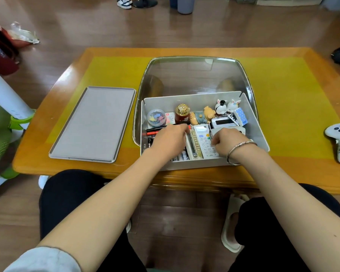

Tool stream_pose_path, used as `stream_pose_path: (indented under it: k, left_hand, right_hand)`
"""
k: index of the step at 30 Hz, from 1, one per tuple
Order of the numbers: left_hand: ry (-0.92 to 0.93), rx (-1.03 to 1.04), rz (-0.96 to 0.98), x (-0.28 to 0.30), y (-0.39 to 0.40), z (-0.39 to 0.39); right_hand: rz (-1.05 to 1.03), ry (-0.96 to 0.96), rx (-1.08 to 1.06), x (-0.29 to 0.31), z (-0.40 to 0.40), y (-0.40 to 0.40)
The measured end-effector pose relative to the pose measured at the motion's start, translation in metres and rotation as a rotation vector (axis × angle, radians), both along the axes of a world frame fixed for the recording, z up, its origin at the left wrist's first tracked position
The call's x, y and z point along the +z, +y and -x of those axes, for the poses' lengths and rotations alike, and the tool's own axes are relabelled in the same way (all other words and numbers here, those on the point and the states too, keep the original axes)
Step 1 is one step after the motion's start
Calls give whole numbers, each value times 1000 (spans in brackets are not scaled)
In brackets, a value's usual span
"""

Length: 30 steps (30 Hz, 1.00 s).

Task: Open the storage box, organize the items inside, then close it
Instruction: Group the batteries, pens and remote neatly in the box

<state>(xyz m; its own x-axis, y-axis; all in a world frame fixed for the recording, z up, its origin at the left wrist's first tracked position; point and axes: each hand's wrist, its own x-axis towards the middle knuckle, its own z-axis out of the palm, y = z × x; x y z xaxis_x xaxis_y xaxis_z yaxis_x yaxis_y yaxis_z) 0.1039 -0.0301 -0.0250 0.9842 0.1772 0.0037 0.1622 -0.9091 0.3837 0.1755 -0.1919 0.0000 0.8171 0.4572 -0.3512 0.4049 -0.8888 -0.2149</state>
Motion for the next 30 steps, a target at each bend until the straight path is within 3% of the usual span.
stream_pose_path:
  k: [6,13,15,18,21,25,30]
  left_hand:
    - [71,-3,92,-7,-6,-1]
    - [67,0,164,-12,-4,0]
    - [62,-4,182,-12,-4,0]
    - [48,1,200,-12,-5,2]
    - [25,30,208,-11,-6,3]
    - [-11,56,204,-8,-13,4]
    - [24,53,187,-11,-18,6]
  right_hand:
    - [-23,138,-13,-1,4,2]
    - [-138,112,-21,6,-3,-8]
    - [-231,58,-106,12,-12,-15]
    - [-245,-187,-156,17,-29,-31]
    - [-184,-240,-54,15,-41,-41]
    - [-2,-277,236,3,-43,-31]
    - [91,-330,358,-7,-43,-16]
